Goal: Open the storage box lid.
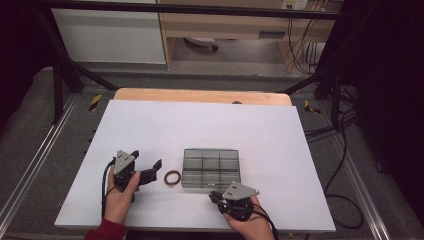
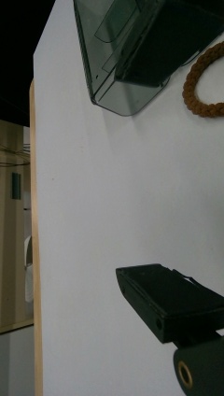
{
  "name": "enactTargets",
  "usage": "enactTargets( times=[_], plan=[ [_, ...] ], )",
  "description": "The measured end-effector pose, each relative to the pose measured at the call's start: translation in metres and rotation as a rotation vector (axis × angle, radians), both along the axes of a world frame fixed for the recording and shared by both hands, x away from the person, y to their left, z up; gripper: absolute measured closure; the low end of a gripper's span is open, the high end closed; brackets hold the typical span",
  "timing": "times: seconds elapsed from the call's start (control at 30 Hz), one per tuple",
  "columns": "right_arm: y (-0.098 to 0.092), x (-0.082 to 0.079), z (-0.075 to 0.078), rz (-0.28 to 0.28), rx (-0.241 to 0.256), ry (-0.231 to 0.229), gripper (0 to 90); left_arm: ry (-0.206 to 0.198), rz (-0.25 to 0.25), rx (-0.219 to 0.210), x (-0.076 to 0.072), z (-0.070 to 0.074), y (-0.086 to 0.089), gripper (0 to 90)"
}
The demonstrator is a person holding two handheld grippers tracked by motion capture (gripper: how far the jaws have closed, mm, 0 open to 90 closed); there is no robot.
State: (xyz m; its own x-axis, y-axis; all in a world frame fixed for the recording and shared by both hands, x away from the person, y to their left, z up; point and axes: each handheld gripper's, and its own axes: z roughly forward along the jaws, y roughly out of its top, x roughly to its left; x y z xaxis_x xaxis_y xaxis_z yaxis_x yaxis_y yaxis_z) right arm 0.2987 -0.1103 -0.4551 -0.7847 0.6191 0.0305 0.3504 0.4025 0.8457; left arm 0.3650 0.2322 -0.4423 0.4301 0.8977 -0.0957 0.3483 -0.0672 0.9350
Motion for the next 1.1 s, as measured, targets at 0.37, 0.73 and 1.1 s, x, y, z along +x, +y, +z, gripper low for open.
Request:
enactTargets(
  times=[0.37,0.73,1.1],
  plan=[
    [-0.001,0.005,-0.004,-0.025,-0.004,0.038,90.0,-0.002,-0.001,0.001,0.0,0.0,0.0,6.5],
    [-0.002,0.008,-0.005,-0.045,0.004,0.068,90.0,-0.001,-0.002,0.002,0.0,0.0,-0.001,6.6],
    [-0.001,0.013,-0.005,-0.066,0.01,0.113,90.0,0.0,-0.005,0.004,0.0,0.0,-0.001,6.6]
  ],
)
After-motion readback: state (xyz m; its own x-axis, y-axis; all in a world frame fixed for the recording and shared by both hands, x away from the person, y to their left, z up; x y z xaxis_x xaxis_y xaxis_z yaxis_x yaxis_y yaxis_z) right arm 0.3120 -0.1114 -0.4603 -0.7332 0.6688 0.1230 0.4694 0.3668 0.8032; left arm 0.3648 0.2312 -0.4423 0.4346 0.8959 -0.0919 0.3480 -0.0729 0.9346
